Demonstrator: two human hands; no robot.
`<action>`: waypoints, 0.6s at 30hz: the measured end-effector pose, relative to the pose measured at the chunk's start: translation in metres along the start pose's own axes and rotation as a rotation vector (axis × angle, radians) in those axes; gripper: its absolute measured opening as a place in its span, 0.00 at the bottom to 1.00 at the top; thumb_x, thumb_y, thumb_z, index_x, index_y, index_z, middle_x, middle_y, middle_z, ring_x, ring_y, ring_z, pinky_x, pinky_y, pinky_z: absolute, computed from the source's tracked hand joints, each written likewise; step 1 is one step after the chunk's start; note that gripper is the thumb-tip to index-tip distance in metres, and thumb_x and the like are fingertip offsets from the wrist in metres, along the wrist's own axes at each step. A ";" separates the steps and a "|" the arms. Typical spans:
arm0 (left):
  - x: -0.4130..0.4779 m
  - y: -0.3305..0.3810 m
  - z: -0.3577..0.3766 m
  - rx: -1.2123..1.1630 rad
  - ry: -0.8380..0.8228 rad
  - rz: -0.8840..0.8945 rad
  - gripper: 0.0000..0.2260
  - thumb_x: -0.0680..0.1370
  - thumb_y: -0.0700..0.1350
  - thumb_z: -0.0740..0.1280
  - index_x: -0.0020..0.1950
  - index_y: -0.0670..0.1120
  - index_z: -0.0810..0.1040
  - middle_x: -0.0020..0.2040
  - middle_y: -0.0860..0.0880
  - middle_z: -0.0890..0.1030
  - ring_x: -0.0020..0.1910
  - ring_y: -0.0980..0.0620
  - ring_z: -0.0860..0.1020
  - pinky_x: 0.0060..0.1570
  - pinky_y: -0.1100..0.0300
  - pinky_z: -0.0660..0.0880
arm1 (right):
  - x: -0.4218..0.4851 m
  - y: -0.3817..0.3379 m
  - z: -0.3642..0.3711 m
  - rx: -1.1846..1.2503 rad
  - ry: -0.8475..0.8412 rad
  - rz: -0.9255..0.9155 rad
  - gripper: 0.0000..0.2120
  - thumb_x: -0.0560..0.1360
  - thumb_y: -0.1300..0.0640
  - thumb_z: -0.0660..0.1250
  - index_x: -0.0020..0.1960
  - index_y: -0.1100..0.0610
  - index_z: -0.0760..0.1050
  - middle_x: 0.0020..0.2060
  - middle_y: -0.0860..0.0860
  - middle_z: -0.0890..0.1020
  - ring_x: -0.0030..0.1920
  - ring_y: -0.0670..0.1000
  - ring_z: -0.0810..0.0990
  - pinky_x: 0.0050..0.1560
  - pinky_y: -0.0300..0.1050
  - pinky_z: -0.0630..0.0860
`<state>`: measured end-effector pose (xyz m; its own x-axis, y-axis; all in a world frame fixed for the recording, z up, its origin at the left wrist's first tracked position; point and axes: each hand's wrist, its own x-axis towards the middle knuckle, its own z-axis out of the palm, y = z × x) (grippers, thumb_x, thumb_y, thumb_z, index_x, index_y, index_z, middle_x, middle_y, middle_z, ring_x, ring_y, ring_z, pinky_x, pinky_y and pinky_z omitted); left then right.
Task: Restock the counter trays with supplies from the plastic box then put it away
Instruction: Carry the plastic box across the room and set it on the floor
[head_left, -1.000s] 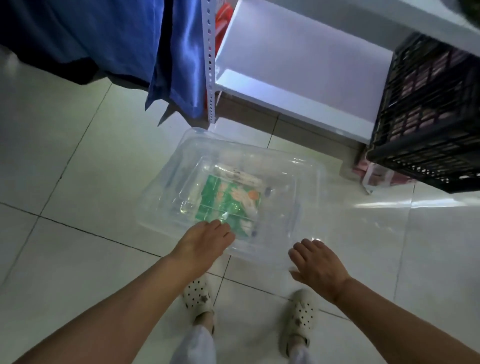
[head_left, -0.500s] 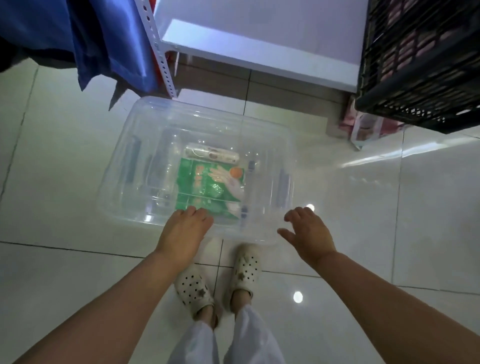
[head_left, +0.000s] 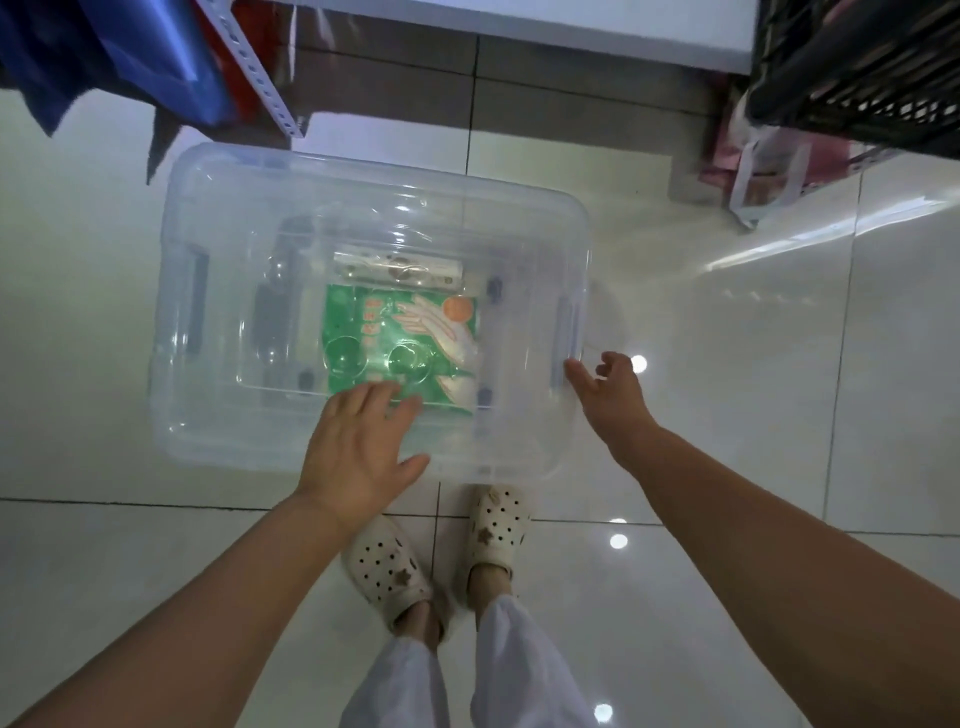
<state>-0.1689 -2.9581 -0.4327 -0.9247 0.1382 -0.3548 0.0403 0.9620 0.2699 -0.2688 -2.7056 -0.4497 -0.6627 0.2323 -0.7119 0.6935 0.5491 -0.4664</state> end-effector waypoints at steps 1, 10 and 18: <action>0.013 0.005 0.001 0.036 -0.037 0.031 0.33 0.64 0.59 0.73 0.66 0.49 0.71 0.66 0.43 0.72 0.66 0.41 0.69 0.65 0.43 0.63 | 0.007 -0.002 0.000 0.028 -0.018 0.020 0.35 0.74 0.45 0.67 0.72 0.61 0.58 0.67 0.58 0.68 0.62 0.55 0.71 0.57 0.46 0.68; 0.054 0.021 0.021 0.177 -0.116 0.056 0.45 0.68 0.69 0.62 0.74 0.58 0.39 0.76 0.48 0.37 0.75 0.43 0.36 0.67 0.34 0.33 | 0.036 -0.007 -0.001 0.180 -0.215 0.097 0.29 0.69 0.46 0.72 0.63 0.59 0.67 0.50 0.51 0.78 0.48 0.52 0.79 0.49 0.49 0.78; 0.077 0.040 0.014 0.123 -0.068 -0.005 0.43 0.69 0.67 0.63 0.75 0.57 0.41 0.78 0.47 0.43 0.76 0.42 0.40 0.67 0.35 0.34 | 0.045 -0.039 -0.008 -0.386 0.175 -0.176 0.15 0.72 0.43 0.67 0.44 0.55 0.71 0.37 0.50 0.76 0.35 0.51 0.76 0.38 0.44 0.69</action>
<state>-0.2329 -2.9061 -0.4621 -0.8975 0.1449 -0.4166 0.0856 0.9838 0.1578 -0.3283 -2.7103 -0.4593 -0.8218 0.2225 -0.5245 0.4319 0.8437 -0.3188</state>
